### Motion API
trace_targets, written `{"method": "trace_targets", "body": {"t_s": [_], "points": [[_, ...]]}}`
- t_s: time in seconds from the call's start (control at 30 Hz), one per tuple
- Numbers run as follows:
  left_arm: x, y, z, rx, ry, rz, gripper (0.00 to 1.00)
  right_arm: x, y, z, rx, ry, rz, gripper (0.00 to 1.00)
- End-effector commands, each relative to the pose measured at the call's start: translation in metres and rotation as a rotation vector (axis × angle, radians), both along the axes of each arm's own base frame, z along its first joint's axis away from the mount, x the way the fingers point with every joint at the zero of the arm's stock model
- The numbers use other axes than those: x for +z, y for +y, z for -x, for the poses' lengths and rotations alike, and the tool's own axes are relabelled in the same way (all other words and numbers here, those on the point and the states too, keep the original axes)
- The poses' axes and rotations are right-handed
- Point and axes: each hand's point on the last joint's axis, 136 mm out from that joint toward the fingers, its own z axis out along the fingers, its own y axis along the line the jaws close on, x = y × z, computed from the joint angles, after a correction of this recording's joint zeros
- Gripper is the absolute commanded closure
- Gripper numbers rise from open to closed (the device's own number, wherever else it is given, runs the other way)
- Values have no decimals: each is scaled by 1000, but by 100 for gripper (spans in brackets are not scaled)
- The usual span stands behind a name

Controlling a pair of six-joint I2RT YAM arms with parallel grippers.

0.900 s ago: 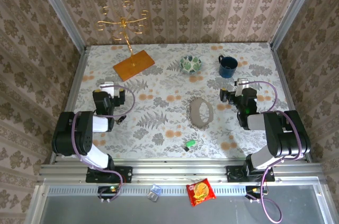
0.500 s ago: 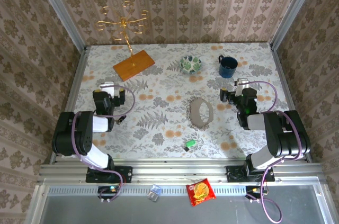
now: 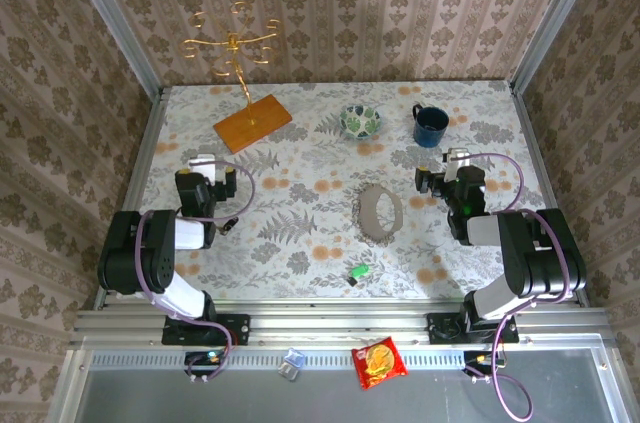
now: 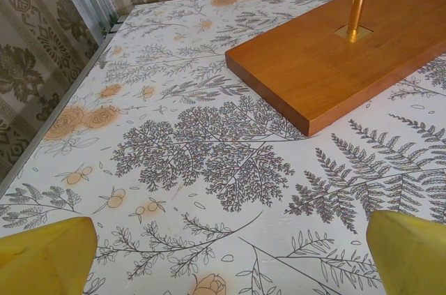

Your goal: Put the keys on the keyring

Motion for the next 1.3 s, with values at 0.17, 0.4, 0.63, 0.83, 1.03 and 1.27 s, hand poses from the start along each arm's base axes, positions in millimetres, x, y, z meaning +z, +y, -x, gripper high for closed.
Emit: {"method": "trace_targets", "body": {"t_s": [0.17,0.4,0.63,0.83,1.03,1.27], "points": [[35,-4,18,-21,-122,4,0,60,-9,14,-60,16,5,0],[67,-28,33,-110,-61,105,0,85,1,46,-125,177,-194,5],[85,-97,50,-279,40,234,4,68,45,85,-93,515,-383,20],[76,-166,72,-386,141,279,6,37,108,137,54,785,-270,33],[58,-208,94,-448,225,348,9,5,138,170,130,902,-157,51],[44,-228,106,-465,260,340,10,-16,152,163,123,946,-108,58]]}}
